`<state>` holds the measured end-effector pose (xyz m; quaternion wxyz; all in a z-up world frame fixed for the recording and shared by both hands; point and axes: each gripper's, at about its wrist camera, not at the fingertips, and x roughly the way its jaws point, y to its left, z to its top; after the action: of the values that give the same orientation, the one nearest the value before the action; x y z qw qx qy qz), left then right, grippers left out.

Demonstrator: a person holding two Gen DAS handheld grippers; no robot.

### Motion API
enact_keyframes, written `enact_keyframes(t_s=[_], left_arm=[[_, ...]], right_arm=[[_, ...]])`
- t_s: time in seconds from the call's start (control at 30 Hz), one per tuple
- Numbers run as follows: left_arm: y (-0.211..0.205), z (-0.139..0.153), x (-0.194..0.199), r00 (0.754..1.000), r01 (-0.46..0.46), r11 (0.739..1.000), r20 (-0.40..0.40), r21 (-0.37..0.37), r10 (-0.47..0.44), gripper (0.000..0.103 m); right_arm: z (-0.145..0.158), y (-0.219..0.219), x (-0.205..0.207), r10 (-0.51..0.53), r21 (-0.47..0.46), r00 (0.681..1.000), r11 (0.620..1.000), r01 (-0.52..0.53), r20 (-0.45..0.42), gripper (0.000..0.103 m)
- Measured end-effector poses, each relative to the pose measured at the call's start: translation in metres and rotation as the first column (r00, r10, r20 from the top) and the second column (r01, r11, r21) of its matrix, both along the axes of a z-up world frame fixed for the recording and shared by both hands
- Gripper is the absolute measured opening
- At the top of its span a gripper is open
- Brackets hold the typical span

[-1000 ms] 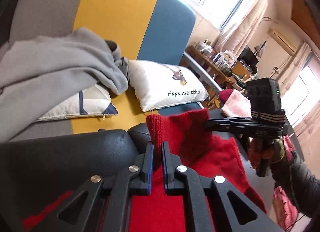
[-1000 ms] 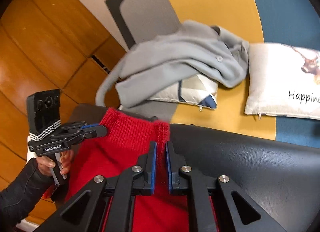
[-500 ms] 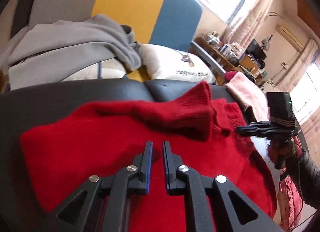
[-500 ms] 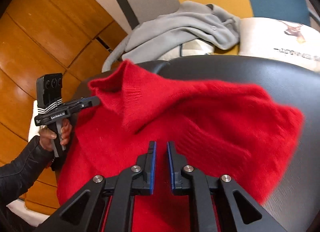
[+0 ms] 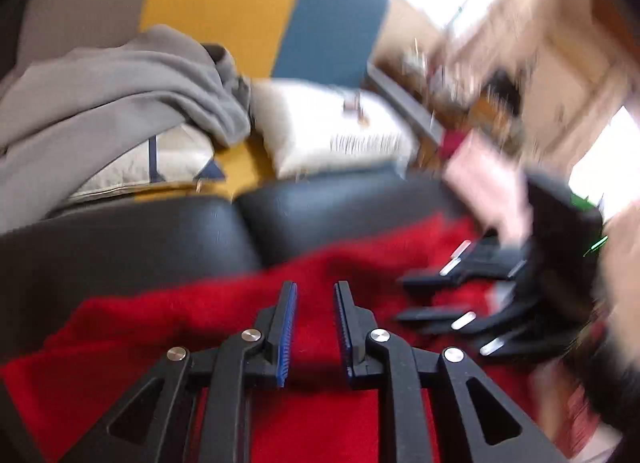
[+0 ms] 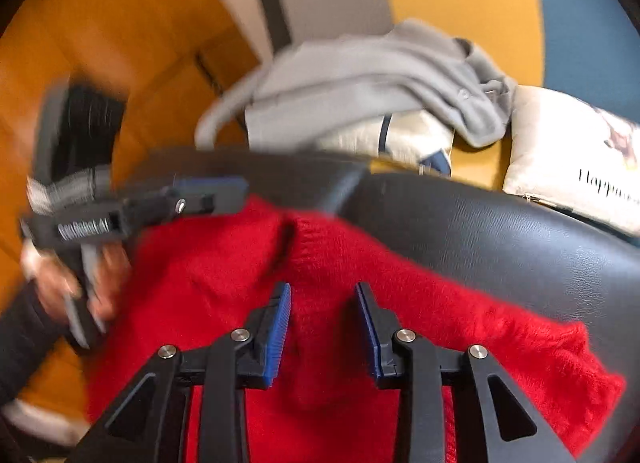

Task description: Fold clothes

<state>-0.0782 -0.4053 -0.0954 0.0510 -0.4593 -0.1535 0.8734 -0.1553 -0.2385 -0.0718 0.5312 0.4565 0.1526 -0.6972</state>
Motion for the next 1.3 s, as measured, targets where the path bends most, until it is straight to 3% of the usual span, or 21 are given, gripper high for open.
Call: enact_keyframes(t_s=[0.07,0.2,0.27,0.47,0.57,0.63,0.73,0.83,0.97,1.17,1.3], left_arm=[[0.01,-0.011,0.014,0.997,0.069,0.993,-0.026,-0.091,-0.071,0.018],[0.004,-0.014,0.027,0.995,0.035,0.995,-0.086,-0.094,-0.043,0.017],[0.012,-0.012,0.028,0.995,0.023,0.988,-0.09,-0.151,-0.036,0.017],[0.002,0.01,0.056,0.988,-0.122,0.989,-0.101,-0.086,0.113,0.019],[0.005,0.029,0.1,0.974,-0.181,0.983,-0.142,-0.024,0.176,0.021],[0.014,0.035,0.138,0.967,-0.203,0.979,-0.155,0.002,0.201,0.022],[0.031,0.036,0.194,0.964,-0.217,0.976,-0.153,0.022,0.218,0.023],[0.051,0.033,0.249,0.962,-0.228,0.973,-0.145,0.036,0.231,0.024],[0.072,0.025,0.315,0.95,-0.276,0.958,-0.133,0.077,0.284,0.025],[0.089,0.004,0.372,0.93,-0.355,0.929,-0.066,0.101,0.363,0.028],[0.1,-0.007,0.396,0.921,-0.387,0.919,-0.027,0.076,0.39,0.029]], right_arm=[[-0.007,0.016,0.015,0.045,0.033,0.994,0.999,-0.042,-0.1,0.033],[-0.02,0.051,0.032,0.083,-0.029,0.969,0.995,-0.093,-0.233,0.033],[-0.023,0.053,0.03,0.067,-0.056,0.969,0.995,-0.083,-0.239,0.033],[-0.022,0.052,0.029,0.056,-0.064,0.97,0.995,-0.073,-0.237,0.033],[-0.005,0.052,0.029,-0.008,-0.056,0.983,0.998,-0.002,-0.186,0.037],[0.011,0.06,0.033,-0.053,-0.102,0.987,0.994,0.037,-0.151,0.044],[0.032,0.102,0.055,-0.099,-0.224,0.995,0.97,0.092,-0.019,0.059],[0.035,0.153,0.084,-0.132,-0.262,0.986,0.953,0.154,0.099,0.063],[0.017,0.238,0.13,-0.217,-0.218,0.947,0.938,0.269,0.236,0.076],[-0.018,0.338,0.193,-0.349,-0.148,0.861,0.893,0.426,0.37,0.08],[-0.033,0.366,0.223,-0.335,-0.205,0.822,0.861,0.466,0.46,0.081]])
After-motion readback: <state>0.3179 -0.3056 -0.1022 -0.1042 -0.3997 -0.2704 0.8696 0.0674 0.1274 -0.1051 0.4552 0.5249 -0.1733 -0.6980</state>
